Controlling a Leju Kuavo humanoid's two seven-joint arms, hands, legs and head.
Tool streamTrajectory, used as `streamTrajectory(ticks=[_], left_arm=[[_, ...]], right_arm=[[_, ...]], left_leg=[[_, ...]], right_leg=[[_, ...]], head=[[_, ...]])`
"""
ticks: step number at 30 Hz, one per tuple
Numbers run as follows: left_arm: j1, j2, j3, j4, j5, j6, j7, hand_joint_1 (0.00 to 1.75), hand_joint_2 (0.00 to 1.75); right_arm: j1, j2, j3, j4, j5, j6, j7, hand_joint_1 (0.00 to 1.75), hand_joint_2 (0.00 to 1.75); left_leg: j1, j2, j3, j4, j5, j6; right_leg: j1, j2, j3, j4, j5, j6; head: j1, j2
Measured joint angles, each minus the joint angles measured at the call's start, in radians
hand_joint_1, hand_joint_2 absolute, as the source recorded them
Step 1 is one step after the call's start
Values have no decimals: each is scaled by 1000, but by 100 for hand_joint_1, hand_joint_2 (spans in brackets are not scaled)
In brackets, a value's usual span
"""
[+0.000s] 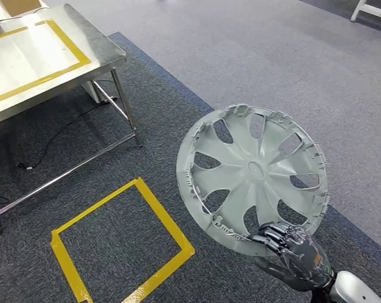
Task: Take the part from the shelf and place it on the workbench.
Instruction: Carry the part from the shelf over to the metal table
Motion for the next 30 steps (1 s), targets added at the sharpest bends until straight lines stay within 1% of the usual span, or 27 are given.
streamTrajectory(ticks=[1, 2, 3, 4, 5, 6, 8, 9, 10, 12, 13, 15, 16, 17, 18, 19, 20, 21, 22, 23, 24, 25, 26, 27, 28, 29, 30], left_arm=[[-1, -1, 0, 0, 0, 1, 0, 0, 175], [-2, -1, 0, 0, -1, 1, 0, 0, 175], [-2, -1, 0, 0, -1, 1, 0, 0, 175], [-1, -1, 0, 0, -1, 1, 0, 0, 175], [0, -1, 0, 0, -1, 2, 0, 0, 175], [1, -1, 0, 0, -1, 2, 0, 0, 175], [-1, -1, 0, 0, -2, 4, 0, 0, 175], [-2, -1, 0, 0, -3, 5, 0, 0, 175], [-3, -1, 0, 0, -3, 5, 0, 0, 175], [-2, -1, 0, 0, -4, 7, 0, 0, 175], [-1, -1, 0, 0, -4, 8, 0, 0, 175], [-2, -1, 0, 0, -4, 9, 0, 0, 175], [-3, -2, 0, 0, -5, 9, 0, 0, 175], [-4, -2, 0, 0, -5, 9, 0, 0, 175], [-4, -3, 0, 0, -5, 9, 0, 0, 175], [-4, -3, 0, 0, -5, 9, 0, 0, 175], [-3, -3, 0, 0, -5, 9, 0, 0, 175], [-3, -3, 0, 0, -5, 9, 0, 0, 175], [-3, -4, 0, 0, -5, 8, 0, 0, 175], [-3, -4, 0, 0, -5, 8, 0, 0, 175], [-3, -4, 0, 0, -5, 6, 0, 0, 175], [-3, -4, 0, 0, -5, 4, 0, 0, 175], [-3, -4, 0, 0, -5, 1, -1, 0, 175], [-2, -4, 0, 0, -5, -2, -1, 0, 175], [0, -3, 0, 0, -6, -4, -2, 0, 175], [0, -2, 0, 0, -6, -5, -4, 0, 175], [0, -2, 0, 0, -6, -5, -6, 0, 175]], right_arm=[[0, 1, 0, 1, 0, 0, 0, 175, 175], [0, 2, 0, 1, 0, 0, 0, 175, 175], [0, 3, 0, 3, 0, 0, -1, 175, 175], [-1, 4, 1, 4, 0, 0, -1, 175, 175], [-1, 4, 1, 5, 0, 0, -2, 175, 175], [-1, 5, 2, 5, 0, 0, -2, 175, 175], [-1, 6, 2, 6, 0, 0, -2, 175, 175], [-1, 6, 2, 6, 1, 0, -2, 175, 175], [-2, 6, 2, 6, 1, 0, -3, 175, 175], [-4, 7, 2, 6, 2, 0, -4, 175, 175], [-4, 7, 2, 6, 2, 0, -4, 175, 175], [-4, 8, 1, 7, 2, 0, -4, 175, 175], [-4, 8, 1, 7, 2, 0, -4, 175, 175], [-4, 8, 0, 8, 2, 0, -5, 175, 175], [-3, 8, 0, 9, 2, 0, -5, 175, 175], [-3, 8, 0, 11, 2, 0, -6, 175, 175], [-2, 8, 0, 12, 2, 0, -6, 175, 175], [-2, 9, 0, 13, 2, 0, -6, 175, 175], [-2, 9, 0, 14, 2, 0, -6, 175, 175], [-3, 9, 0, 14, 2, 0, -6, 175, 175], [-4, 9, 0, 15, 2, 0, -7, 175, 175], [-5, 9, 0, 16, 2, 0, -7, 175, 175], [-6, 9, 0, 17, 3, 1, -8, 175, 175], [-7, 10, 0, 17, 3, 1, -10, 175, 175], [-8, 10, 0, 18, 2, 2, -11, 175, 175], [-8, 10, 0, 18, 0, 3, -12, 175, 175], [-8, 11, 0, 18, -4, 4, -14, 175, 175]], left_leg=[[1, 24, -30, 63, -30, -5], [4, 35, -61, 127, -56, -8], [7, 40, -83, 172, -68, -11], [9, 42, -91, 186, -63, -12], [11, 46, -79, 162, -39, -13], [11, 58, -52, 104, -3, -11], [4, 106, 8, -21, 47, -5], [-1, 126, 24, -59, 56, 1], [-5, 134, 28, -73, 53, 6], [-6, 115, 27, -79, 51, 19], [-5, 102, 30, -83, 52, 26], [1, 77, 35, -90, 55, 40], [2, 65, 36, -91, 55, 44], [1, 51, 36, -90, 54, 47], [0, 37, 37, -90, 53, 49], [-1, 23, 38, -90, 53, 50], [-2, 8, 41, -90, 52, 50], [-2, -7, 43, -89, 51, 49], [-2, -21, 46, -88, 49, 48], [-3, -34, 47, -87, 47, 45], [-3, -46, 44, -84, 46, 41], [-1, -57, 41, -82, 46, 36], [0, -68, 37, -81, 47, 31], [3, -79, 34, -81, 48, 25], [3, -79, 34, -81, 47, 20], [2, -64, 30, -72, 40, 14], [0, -38, 20, -47, 24, 7]], right_leg=[[1, -14, 2, 0, -3, -4], [2, -29, 4, 0, -5, -6], [3, -43, 7, 0, -8, -7], [3, -56, 9, 0, -10, -7], [3, -69, 13, 0, -13, -5], [3, -82, 18, 0, -17, -3], [6, -104, 27, 1, -26, 6], [9, -115, 30, 1, -29, 12], [12, -125, 32, 1, -32, 18], [14, -146, 41, -5, -37, 30], [11, -137, 43, -3, -44, 35], [7, -78, 16, 55, -82, 41], [5, -42, -16, 118, -111, 42], [5, -22, -57, 190, -139, 42], [6, -14, -94, 251, -155, 43], [6, -11, -119, 284, -154, 42], [6, -10, -126, 276, -131, 40], [6, -6, -114, 233, -92, 37], [6, 8, -91, 166, -48, 35], [4, 31, -65, 103, -17, 31], [3, 52, -42, 53, 0, 28], [3, 67, -27, 25, 4, 25], [4, 70, -20, 17, -2, 21], [5, 61, -14, 11, -3, 17], [5, 50, -12, 10, -3, 12], [4, 37, -7, 7, -3, 6], [3, 23, -3, 4, -4, 0]], head=[[-3, 0], [-4, 0], [-4, 0], [-4, 0], [-4, 0], [-4, 0], [-4, 0], [-3, 0], [-3, 0], [-1, 0], [1, 0], [6, 0], [9, 0], [11, 0], [12, 0], [13, 0], [12, 0], [13, 0], [12, 0], [12, 0], [12, 0], [12, 0], [11, 0], [11, 0], [11, 0], [8, 0], [5, 0]])
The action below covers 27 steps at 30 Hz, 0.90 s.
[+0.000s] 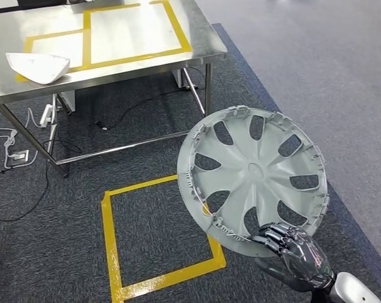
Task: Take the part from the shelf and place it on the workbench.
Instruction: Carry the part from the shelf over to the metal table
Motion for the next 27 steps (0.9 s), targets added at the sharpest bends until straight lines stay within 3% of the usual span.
streamTrajectory(ticks=[2, 3, 5, 8, 12, 14, 15, 18, 19, 20, 27], left_arm=[[-3, 0, 0, 0, 0, -1, -2, 0, 175], [-4, 0, 0, 0, 0, -1, -3, 0, 175], [-4, 0, 0, 0, 0, -1, -3, 0, 175], [-3, 0, 0, 0, 0, -1, -3, 0, 175], [-3, 2, 0, 0, 1, -20, -25, 0, 175], [-1, 2, 0, 0, 1, -18, -27, 0, 175], [1, 2, 0, 0, 1, -15, -25, 0, 175], [0, 1, 0, 0, -2, -8, -16, 0, 175], [0, 0, 0, 0, -3, -7, -15, 0, 175], [0, 0, 0, 0, -3, -6, -15, 0, 175], [0, 1, 1, 0, -3, 2, -19, 0, 175]], right_arm=[[1, 1, 0, 0, -7, 2, -4, 175, 175], [0, 2, 0, 0, -9, 2, -6, 175, 175], [0, 2, 0, 0, -10, 2, -7, 175, 175], [0, 3, 0, 0, -10, 2, -8, 175, 175], [0, 12, 1, -1, -19, 3, -22, 175, 175], [-1, 14, 2, -2, -32, 13, -29, 175, 175], [-1, 15, 3, -2, -42, 20, -34, 175, 175], [-3, 15, 5, -3, -68, 38, -44, 175, 175], [-5, 15, 5, -3, -71, 40, -46, 175, 175], [-7, 16, 5, -3, -72, 42, -48, 175, 175], [-7, 22, 5, -3, -77, 42, -55, 175, 175]], left_leg=[[0, 59, -50, 108, -55, -10], [2, 72, -82, 172, -81, -13], [5, 80, -120, 250, -108, -16], [6, 80, -125, 260, -106, -17], [-13, 161, 8, -23, 28, 13], [-13, 147, 8, -30, 26, 22], [-13, 140, 11, -33, 28, 25], [-10, 126, 18, -38, 29, 28], [-9, 123, 18, -37, 28, 27], [-10, 121, 18, -37, 27, 28], [-13, 121, 17, -36, 24, 31]], right_leg=[[2, -30, 8, -1, -5, -10], [3, -45, 10, -1, -8, -12], [4, -61, 13, -1, -11, -14], [4, -68, 15, -1, -13, -14], [15, -144, 43, -1, -38, 7], [17, -159, 48, -6, -42, 17], [16, -151, 49, -8, -43, 19], [13, -116, 55, -18, -45, -3], [13, -115, 58, -22, -45, -11], [13, -115, 60, -24, -45, -11], [9, -111, 73, -33, -39, 20]], head=[[-6, 0], [-7, 0], [-7, 0], [-7, 0], [-5, 0], [-4, 0], [-2, 0], [6, 0], [7, 0], [9, 0], [9, 0]])
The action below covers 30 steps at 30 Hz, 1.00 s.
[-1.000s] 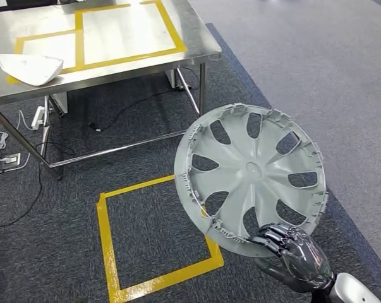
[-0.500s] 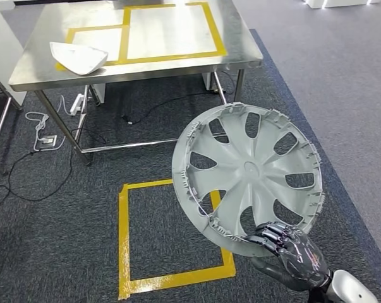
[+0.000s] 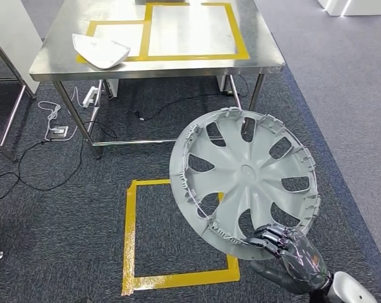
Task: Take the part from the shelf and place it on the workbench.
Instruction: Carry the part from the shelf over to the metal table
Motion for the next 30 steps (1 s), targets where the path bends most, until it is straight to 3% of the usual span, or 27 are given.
streamTrajectory(ticks=[3, 5, 7, 9, 10, 11, 13, 14, 16, 20, 21, 23, 25, 26, 27, 28, 30], left_arm=[[0, 2, 0, 0, 0, 0, -1, 0, 175], [-1, 2, 0, 0, -1, 1, -3, 0, 175], [-4, 1, 0, 0, -1, 1, -4, 0, 175], [-5, 0, 1, 0, 0, 1, -6, 0, 175], [-5, -1, 1, 0, 0, 1, -6, 0, 175], [-4, -1, 1, 0, 0, 1, -6, 0, 175], [-4, -1, 1, 0, 0, 1, -6, 0, 175], [-5, 0, 1, 0, 0, 2, -6, 0, 175], [-5, 2, 1, 0, -1, 4, -7, 0, 175], [-3, 3, 1, 0, -1, 5, -7, 0, 175], [-4, 3, 1, 0, -1, 5, -7, 0, 175], [-4, 3, 1, 0, -1, 5, -7, 0, 175], [-2, 3, 1, 0, -1, 5, -7, 0, 175], [-1, 3, 1, 0, -2, 5, -7, 0, 175], [-1, 3, 1, 0, -2, 5, -7, 0, 175], [-1, 3, 1, 0, -3, 5, -7, 0, 175], [-1, 4, 1, 0, -3, 5, -7, 0, 175]], right_arm=[[1, 5, -2, -1, 0, -1, 0, 175, 175], [2, 6, -4, -2, 0, -1, 0, 175, 175], [5, 6, -6, -2, 0, -1, -1, 175, 175], [9, 7, -7, -2, 1, -1, -2, 175, 175], [11, 7, -7, -2, 1, -1, -3, 175, 175], [12, 7, -7, -2, 1, -1, -3, 175, 175], [13, 7, -7, -1, 2, 0, -3, 175, 175], [12, 8, -7, 0, 1, 0, -3, 175, 175], [12, 10, -8, 1, 2, 0, -4, 175, 175], [14, 13, -8, 2, 4, 0, -4, 175, 175], [14, 13, -8, 2, 4, 0, -3, 175, 175], [14, 13, -8, 2, 4, 0, -3, 175, 175], [14, 14, -8, 2, 4, 0, -4, 175, 175], [14, 14, -8, 2, 4, 0, -5, 175, 175], [14, 14, -8, 2, 5, 0, -5, 175, 175], [14, 14, -8, 2, 5, 0, -5, 175, 175], [13, 14, -8, 2, 5, 0, -5, 175, 175]], left_leg=[[-2, -3, 9, -16, 3, 16], [5, -6, 30, -52, 17, 28], [9, -10, 42, -69, 26, 32], [10, -16, 42, -69, 25, 30], [11, -19, 42, -67, 23, 26], [14, -23, 42, -62, 19, 21], [23, -31, 41, -45, 7, 3], [24, -34, 38, -32, 0, -8], [23, -38, 31, -14, -9, -24], [26, -38, 18, 15, -28, -38], [27, -37, 0, 54, -50, -43], [28, -36, -63, 182, -104, -47], [27, -36, -116, 276, -122, -45], [27, -36, -121, 274, -103, -41], [26, -36, -109, 235, -67, -35], [24, -36, -86, 171, -24, -26], [16, -35, -42, 63, 25, -12]], right_leg=[[-4, 0, 9, -17, 7, 17], [-5, 28, 0, 4, -11, 20], [-6, 64, -54, 105, -62, 16], [-9, 76, -124, 223, -99, 19], [-12, 76, -143, 243, -91, 23], [-15, 76, -142, 224, -63, 27], [-23, 78, -98, 112, 9, 39], [-25, 82, -74, 61, 30, 39], [-23, 87, -55, 28, 29, 30], [-21, 85, -55, 36, 26, 0], [-21, 82, -53, 36, 25, -6], [-19, 78, -50, 36, 20, -15], [-14, 77, -45, 36, 15, -21], [-12, 77, -41, 36, 11, -23], [-9, 77, -34, 36, 7, -24], [-8, 78, -28, 35, 1, -23], [-5, 78, -24, 35, -9, -17]], head=[[-1, 0], [1, 0], [4, 0], [4, 0], [4, 0], [4, 0], [4, 0], [7, 0], [8, 0], [3, 0], [2, 0], [-1, 0], [-1, 0], [-1, 0], [-1, 0], [-1, 0], [1, 0]])
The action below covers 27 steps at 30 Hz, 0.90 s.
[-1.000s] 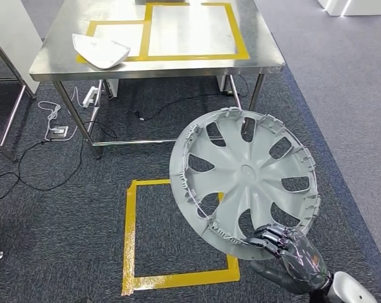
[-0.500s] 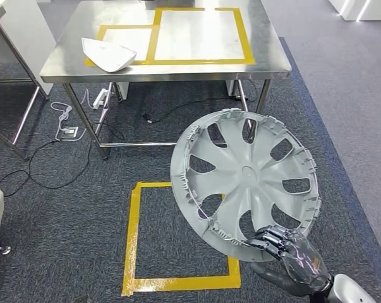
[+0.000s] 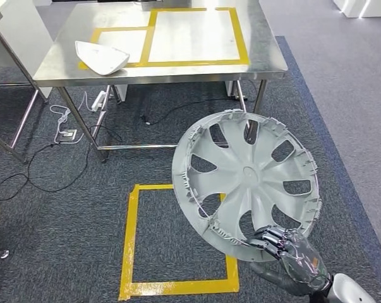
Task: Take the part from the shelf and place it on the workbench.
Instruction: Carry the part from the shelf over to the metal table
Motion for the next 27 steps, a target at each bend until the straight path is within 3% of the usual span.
streamTrajectory(ticks=[4, 6, 9, 10, 11, 12, 14, 16, 19, 21, 25, 26, 27], left_arm=[[0, 0, 0, 0, -2, 1, 0, 0, 175], [0, 1, 1, 0, -3, 1, 0, 0, 175], [-1, -2, 1, 0, -5, 0, 0, 0, 175], [-1, -3, 1, 0, -5, -1, 0, 0, 175], [-1, -3, 1, 0, -6, -1, 0, 0, 175], [-1, -4, 1, 0, -6, -1, 0, 0, 175], [-1, -4, 1, 0, -6, -1, 0, 0, 175], [-2, -4, 1, 0, -6, -1, 0, 0, 175], [-3, -4, 1, 0, -6, -1, 0, 0, 175], [-3, -3, 1, 0, -6, -1, 0, 0, 175], [-2, -3, 1, 0, -6, -1, 0, 0, 175], [-1, -3, 1, 0, -6, -1, 0, 0, 175], [0, -3, 1, 0, -6, -1, 0, 0, 175]], right_arm=[[-1, 2, 0, 0, 0, -1, -3, 175, 175], [-1, 2, 0, 0, 0, -1, -4, 175, 175], [-1, 2, 0, 0, 0, -1, -6, 175, 175], [-1, 2, 0, 0, 0, 0, -7, 175, 175], [-1, 2, 0, 0, 0, 0, -8, 175, 175], [-1, 2, 0, 0, 0, 0, -8, 175, 175], [-1, 2, 0, 0, 0, 2, -8, 175, 175], [-3, 2, -1, 0, 0, 2, -8, 175, 175], [-3, 3, -1, 0, 0, 2, -10, 175, 175], [-2, 3, -1, 0, 0, 3, -10, 175, 175], [-3, 3, -1, 0, -1, 4, -10, 175, 175], [-3, 4, -1, 0, -1, 4, -10, 175, 175], [-3, 4, -1, 0, -1, 4, -10, 175, 175]], left_leg=[[-5, 0, 20, -58, -11, 7], [0, -1, 30, -72, -10, 13], [-2, -1, 36, -76, -15, 23], [-3, -1, 38, -76, -17, 24], [-4, -1, 41, -76, -19, 25], [-5, -2, 46, -75, -22, 24], [-6, -3, 57, -74, -30, 20], [-9, -4, 59, -69, -37, 12], [-10, -5, 59, -68, -40, 0], [-8, -4, 51, -39, -62, -12], [5, -3, -53, 182, -160, -33], [7, -3, -67, 207, -158, -35], [9, -2, -64, 194, -135, -35]], right_leg=[[-1, -2, -2, -6, -4, 20], [-1, -2, -21, 32, -28, 27], [-1, 0, -132, 219, -98, 31], [-1, 0, -165, 266, -104, 32], [-1, 0, -182, 278, -89, 32], [-1, 0, -177, 247, -53, 31], [0, 0, -124, 115, 30, 26], [3, 2, -79, 20, 61, 19], [5, 4, -67, 3, 57, 8], [0, 1, -60, -1, 57, -1], [-3, -4, -50, -2, 49, -12], [-3, -4, -47, -2, 47, -12], [-4, -3, -43, -2, 44, -11]], head=[[-4, 0], [-1, 0], [3, 0], [3, 0], [3, 0], [3, 0], [3, 0], [2, 0], [0, 0], [-5, 0], [-12, 0], [-12, 0], [-12, 0]])
